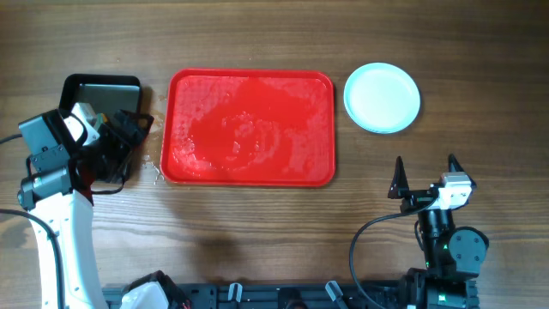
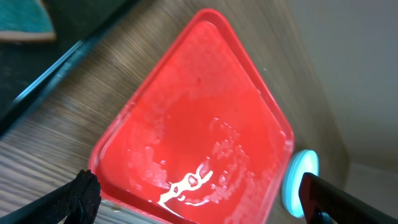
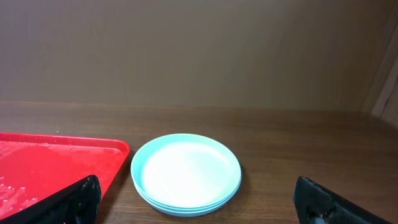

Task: Clean dirty plates on tray and stack at the side

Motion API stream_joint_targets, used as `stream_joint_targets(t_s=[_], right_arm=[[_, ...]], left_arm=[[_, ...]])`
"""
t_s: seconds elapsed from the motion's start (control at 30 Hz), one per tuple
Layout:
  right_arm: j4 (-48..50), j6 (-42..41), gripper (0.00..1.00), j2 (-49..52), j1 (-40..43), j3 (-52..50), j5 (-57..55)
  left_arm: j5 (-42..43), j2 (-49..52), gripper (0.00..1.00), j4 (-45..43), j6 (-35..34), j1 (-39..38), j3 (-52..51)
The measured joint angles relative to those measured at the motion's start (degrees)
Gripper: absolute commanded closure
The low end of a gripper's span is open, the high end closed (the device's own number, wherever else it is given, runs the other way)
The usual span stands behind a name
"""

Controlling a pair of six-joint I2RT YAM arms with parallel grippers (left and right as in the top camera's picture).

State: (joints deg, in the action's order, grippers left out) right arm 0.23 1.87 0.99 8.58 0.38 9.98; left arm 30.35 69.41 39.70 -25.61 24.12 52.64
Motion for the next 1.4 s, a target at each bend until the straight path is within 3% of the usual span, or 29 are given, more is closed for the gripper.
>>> stream_joint_targets(t_s=[0.1, 0.3, 0.43, 0.7, 0.97, 1.4], right_arm=[[0.0, 0.0, 0.0, 0.0, 0.0, 0.0, 0.0], [0.15, 0.02, 0.0, -0.11, 0.0, 0.0, -0.2], [0.13, 0.02, 0.0, -0.11, 0.11, 0.0, -0.22], [0.15, 0.04, 0.0, -0.11, 0.11, 0.0, -0.24], [0.15, 0.39, 0.0, -0.11, 0.11, 0.0, -0.24], [0.15, 0.42, 0.0, -0.11, 0.11, 0.0, -0.24]], left_arm=[[-2.29, -2.62, 0.0, -0.22, 2.43, -0.22, -0.68], [-3.48, -25.49, 0.0, -16.06, 27.71, -11.21, -17.05], [-3.72, -39.28, 0.0, -24.7, 35.71, -13.49, -30.73], [-12.0, -57.31, 0.0, -34.29, 30.25, -14.64, -49.4], [-21.51, -64.61, 0.0, -34.34, 22.08, -18.36, -51.01], [-24.57, -68.59, 0.0, -34.05, 21.86, -20.87, -51.04]])
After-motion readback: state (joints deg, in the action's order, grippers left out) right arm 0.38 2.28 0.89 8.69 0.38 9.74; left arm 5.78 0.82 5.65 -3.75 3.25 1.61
